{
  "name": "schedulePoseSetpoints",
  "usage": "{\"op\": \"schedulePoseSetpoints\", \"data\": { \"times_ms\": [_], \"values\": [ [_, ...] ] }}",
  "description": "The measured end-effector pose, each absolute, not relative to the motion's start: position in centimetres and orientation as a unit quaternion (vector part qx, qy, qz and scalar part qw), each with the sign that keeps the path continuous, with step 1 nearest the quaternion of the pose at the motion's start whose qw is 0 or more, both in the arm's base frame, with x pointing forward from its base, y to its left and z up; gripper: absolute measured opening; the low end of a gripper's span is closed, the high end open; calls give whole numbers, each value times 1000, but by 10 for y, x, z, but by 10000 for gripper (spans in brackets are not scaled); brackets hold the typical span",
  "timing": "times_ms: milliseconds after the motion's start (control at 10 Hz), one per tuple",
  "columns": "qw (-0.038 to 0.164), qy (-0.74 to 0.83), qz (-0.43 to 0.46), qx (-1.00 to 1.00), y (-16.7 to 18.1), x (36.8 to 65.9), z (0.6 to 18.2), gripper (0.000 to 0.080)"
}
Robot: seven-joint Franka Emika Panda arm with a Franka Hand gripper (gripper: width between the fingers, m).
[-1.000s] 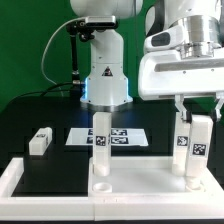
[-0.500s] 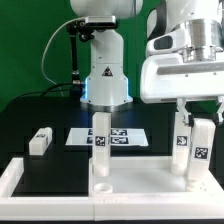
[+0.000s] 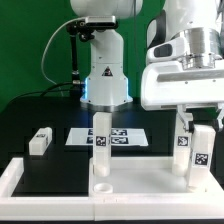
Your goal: Assemble desk
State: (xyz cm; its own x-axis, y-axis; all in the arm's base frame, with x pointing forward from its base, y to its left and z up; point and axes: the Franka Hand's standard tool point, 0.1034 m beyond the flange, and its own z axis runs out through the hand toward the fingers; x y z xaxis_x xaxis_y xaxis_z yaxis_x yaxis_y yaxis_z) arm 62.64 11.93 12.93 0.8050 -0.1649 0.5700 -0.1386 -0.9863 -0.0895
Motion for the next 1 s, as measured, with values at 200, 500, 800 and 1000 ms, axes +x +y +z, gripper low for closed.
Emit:
{"op": "schedulePoseSetpoints", "data": {
  "times_ms": [200, 500, 800, 1000],
  "values": [
    [20, 76, -302, -950, 119, 626, 129, 294],
    [19, 70, -302, -951, 119, 626, 129, 564],
    [17, 66, -302, -951, 119, 626, 129, 646],
    [17, 64, -302, -951, 119, 626, 129, 649]
  ]
}}
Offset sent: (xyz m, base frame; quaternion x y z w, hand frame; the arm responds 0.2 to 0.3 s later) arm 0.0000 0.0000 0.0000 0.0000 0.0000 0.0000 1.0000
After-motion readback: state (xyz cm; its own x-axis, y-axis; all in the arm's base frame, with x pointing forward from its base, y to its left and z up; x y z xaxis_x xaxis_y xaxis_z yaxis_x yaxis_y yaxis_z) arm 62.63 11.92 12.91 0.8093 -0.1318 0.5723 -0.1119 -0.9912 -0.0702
